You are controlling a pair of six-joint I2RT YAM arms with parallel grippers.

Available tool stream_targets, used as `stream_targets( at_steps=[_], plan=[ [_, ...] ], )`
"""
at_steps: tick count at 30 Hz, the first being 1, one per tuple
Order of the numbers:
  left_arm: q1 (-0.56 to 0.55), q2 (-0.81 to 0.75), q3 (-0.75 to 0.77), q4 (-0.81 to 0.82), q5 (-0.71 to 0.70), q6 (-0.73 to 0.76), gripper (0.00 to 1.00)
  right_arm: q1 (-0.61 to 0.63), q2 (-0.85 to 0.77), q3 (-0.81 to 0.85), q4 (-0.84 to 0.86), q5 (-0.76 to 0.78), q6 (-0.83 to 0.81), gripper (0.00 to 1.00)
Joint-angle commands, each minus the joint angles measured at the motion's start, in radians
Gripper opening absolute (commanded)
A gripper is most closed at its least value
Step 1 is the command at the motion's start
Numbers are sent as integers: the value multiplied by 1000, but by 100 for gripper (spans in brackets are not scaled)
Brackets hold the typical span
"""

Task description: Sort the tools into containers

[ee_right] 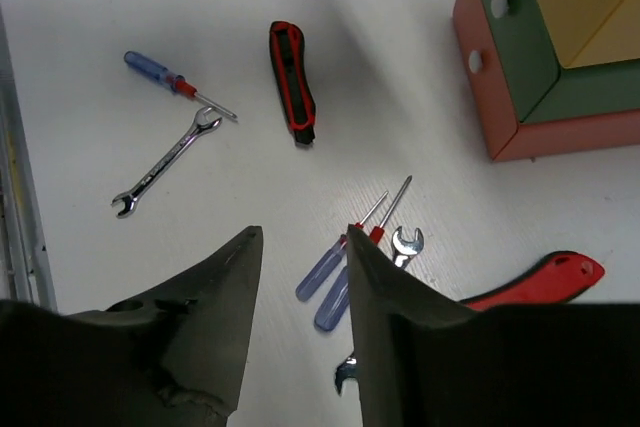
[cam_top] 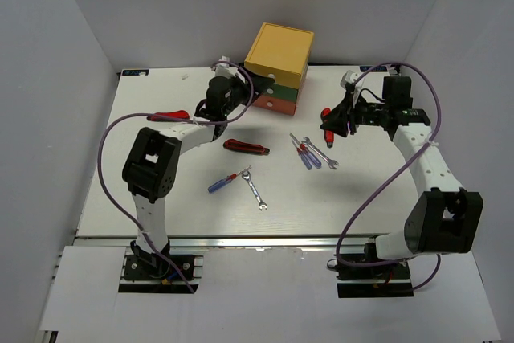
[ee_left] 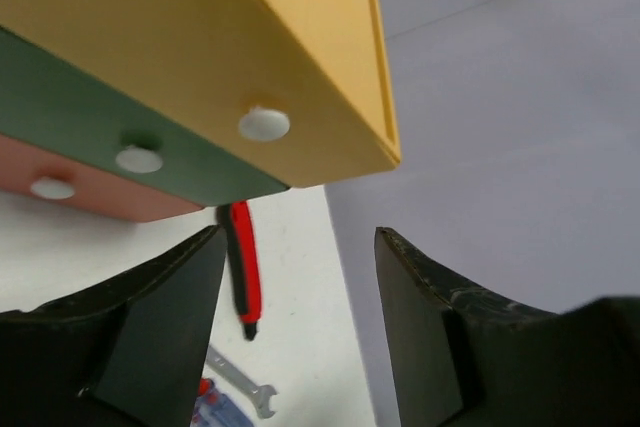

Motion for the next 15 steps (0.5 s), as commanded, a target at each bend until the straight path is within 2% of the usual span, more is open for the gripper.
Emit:
stream_targets(
  at_steps=[1,5,8,12,15],
  plan=[
    [2,16,82,75,35,-71,74,-2,18,40,-31,-107,58,47],
    [6,57,112,102,6,-99,73,-2,-13,-15,136,-91,151,50],
    [12,86,163,64,-5,-113,69,-2,1,2,137,-83,153,50],
    [22,124,208,11,-19,-136,57,-3,11,8,129,-68,150,50],
    [25,128,217,-14,-25,-139,54,-5,8,2,135,-63,150,50]
  ],
)
